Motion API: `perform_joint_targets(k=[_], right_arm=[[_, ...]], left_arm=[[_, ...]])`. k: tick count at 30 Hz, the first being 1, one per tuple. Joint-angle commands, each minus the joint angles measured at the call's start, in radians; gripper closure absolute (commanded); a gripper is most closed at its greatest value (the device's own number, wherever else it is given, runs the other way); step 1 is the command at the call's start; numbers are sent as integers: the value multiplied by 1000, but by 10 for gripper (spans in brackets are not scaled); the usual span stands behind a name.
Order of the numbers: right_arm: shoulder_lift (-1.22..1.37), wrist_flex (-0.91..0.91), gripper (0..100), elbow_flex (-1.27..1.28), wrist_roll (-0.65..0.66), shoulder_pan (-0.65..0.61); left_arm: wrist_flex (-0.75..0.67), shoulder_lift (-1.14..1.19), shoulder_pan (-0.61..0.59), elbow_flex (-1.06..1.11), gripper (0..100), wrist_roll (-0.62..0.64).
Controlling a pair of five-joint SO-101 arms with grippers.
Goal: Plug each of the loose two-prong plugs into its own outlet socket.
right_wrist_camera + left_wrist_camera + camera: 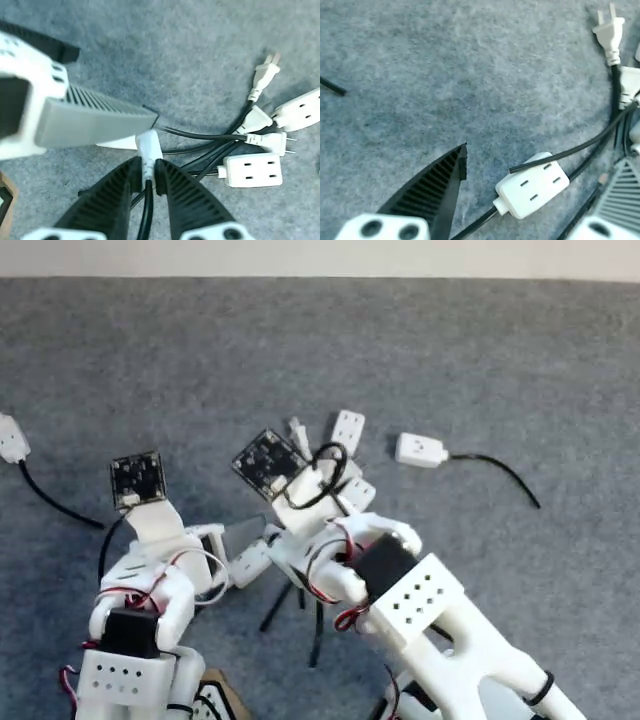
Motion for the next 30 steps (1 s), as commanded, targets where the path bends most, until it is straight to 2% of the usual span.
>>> perform_joint_targets(k=[1, 8, 12, 15, 23, 30], right_arm=[[-31, 4, 994, -85, 14, 1], [-30, 21, 994, -84, 18, 5], [-31, 62, 994, -76, 20, 42], [-31, 64, 994, -76, 23, 67], [-41, 59, 994, 47, 48, 105], [-42, -99, 994, 274, 49, 137]], left_arm=[[-11, 1, 33, 13, 575, -9], [-8, -1, 12, 2, 575, -12], [-34, 2, -145, -30, 575, -98], [-38, 2, -208, -24, 575, -158], [-38, 2, -242, 76, 575, -238], [-40, 2, -239, 77, 575, -238]])
